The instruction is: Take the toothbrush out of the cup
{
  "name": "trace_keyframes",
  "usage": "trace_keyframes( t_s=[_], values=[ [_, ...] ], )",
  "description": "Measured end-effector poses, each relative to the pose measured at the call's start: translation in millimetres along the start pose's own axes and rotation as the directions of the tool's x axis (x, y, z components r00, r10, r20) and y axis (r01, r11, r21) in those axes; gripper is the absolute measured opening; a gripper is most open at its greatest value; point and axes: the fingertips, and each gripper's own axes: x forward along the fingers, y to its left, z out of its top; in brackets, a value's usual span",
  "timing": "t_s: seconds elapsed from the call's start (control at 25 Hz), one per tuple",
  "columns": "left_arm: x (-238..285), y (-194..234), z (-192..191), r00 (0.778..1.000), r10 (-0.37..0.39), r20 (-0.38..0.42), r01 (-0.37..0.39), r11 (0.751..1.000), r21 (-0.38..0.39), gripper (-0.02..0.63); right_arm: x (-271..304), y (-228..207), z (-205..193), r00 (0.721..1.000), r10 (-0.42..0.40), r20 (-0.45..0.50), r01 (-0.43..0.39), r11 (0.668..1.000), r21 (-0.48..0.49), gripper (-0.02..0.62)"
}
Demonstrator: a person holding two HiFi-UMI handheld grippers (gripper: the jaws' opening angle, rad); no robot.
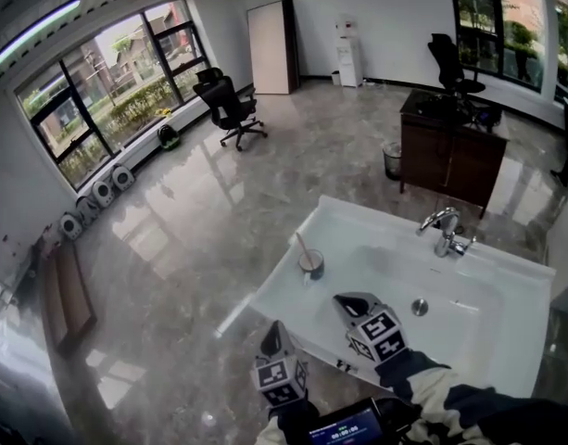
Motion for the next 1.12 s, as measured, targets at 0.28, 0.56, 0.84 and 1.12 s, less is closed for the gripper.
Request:
trace_keyframes(
  t_s=[0.28, 0.56, 0.84, 1.12],
  values=[
    [33, 11, 8, 1.0, -0.007, -0.013, 0.007, 1.0, -0.002, 0.005, 33, -16, 14, 1.0, 0.0, -0.007, 0.0, 1.0, 0.017, -0.011],
    [67, 24, 11, 0.999, 0.025, -0.031, -0.024, 1.0, 0.012, 0.005, 72, -31, 10, 0.998, 0.049, -0.038, -0.048, 0.999, 0.021, -0.011],
    [88, 28, 3, 0.998, 0.015, -0.061, -0.015, 1.0, -0.004, 0.005, 94, -49, 1, 0.997, 0.041, -0.064, -0.039, 0.999, 0.033, -0.011],
    [107, 23, -14, 0.995, -0.006, -0.102, 0.006, 1.0, -0.002, 0.005, 122, -62, -8, 0.994, 0.061, -0.093, -0.059, 0.998, 0.025, -0.011]
  ],
)
